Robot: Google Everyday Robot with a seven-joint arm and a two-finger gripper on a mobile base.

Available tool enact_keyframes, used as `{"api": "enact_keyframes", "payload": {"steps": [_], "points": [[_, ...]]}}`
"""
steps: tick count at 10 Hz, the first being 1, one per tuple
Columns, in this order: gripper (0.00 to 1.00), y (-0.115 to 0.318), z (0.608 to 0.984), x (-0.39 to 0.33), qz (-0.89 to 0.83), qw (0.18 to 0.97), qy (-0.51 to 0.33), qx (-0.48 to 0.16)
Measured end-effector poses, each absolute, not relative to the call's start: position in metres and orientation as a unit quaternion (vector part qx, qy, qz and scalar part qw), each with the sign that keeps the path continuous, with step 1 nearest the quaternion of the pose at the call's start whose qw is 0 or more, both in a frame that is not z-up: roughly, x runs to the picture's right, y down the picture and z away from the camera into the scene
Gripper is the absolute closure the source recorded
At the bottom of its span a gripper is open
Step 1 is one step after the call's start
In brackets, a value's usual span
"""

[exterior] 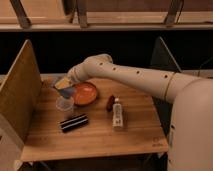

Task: Place the white sponge in the ceramic cup

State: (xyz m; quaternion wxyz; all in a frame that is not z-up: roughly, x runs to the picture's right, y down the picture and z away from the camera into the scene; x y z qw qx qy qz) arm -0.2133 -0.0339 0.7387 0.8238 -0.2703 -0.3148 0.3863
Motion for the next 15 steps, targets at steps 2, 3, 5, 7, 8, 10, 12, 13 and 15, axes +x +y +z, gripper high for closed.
{"api": "enact_keyframes", "payload": {"steps": [2, 3, 5, 7, 8, 10, 12, 13, 15], "points": [[1.0, -0.013, 0.747, -0.224, 0.385, 0.815, -0.314, -0.298], [1.0, -0.01, 0.75, -0.227, 0.385, 0.812, -0.315, -0.305], [1.0, -0.002, 0.758, -0.24, 0.382, 0.802, -0.325, -0.323], [1.0, 0.001, 0.765, -0.253, 0.376, 0.797, -0.336, -0.332], [1.0, 0.0, 0.77, -0.257, 0.374, 0.795, -0.341, -0.334], [1.0, -0.003, 0.78, -0.262, 0.369, 0.793, -0.353, -0.332], [1.0, -0.007, 0.788, -0.264, 0.367, 0.791, -0.364, -0.328], [1.0, -0.007, 0.787, -0.264, 0.367, 0.791, -0.364, -0.328], [0.86, -0.007, 0.787, -0.264, 0.367, 0.791, -0.364, -0.328]]}}
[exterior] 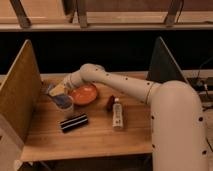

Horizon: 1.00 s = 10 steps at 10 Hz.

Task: Place the white sponge in the ceramic cup

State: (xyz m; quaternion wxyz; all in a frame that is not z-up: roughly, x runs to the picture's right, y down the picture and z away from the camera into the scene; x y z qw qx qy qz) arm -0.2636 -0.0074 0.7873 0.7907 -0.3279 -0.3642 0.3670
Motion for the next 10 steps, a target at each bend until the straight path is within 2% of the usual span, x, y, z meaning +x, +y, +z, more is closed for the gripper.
{"api": "enact_keyframes", "payload": {"steps": [3, 7, 10], "points": [[0.56, -0.0073, 0.7873, -0.2637, 0.367, 0.791, -0.364, -0.328], [0.21, -0.0069, 0.7872, -0.2639, 0.367, 0.791, -0.364, -0.328], [0.2, -0.0069, 0.7871, -0.264, 0.367, 0.791, -0.364, -0.328]]}}
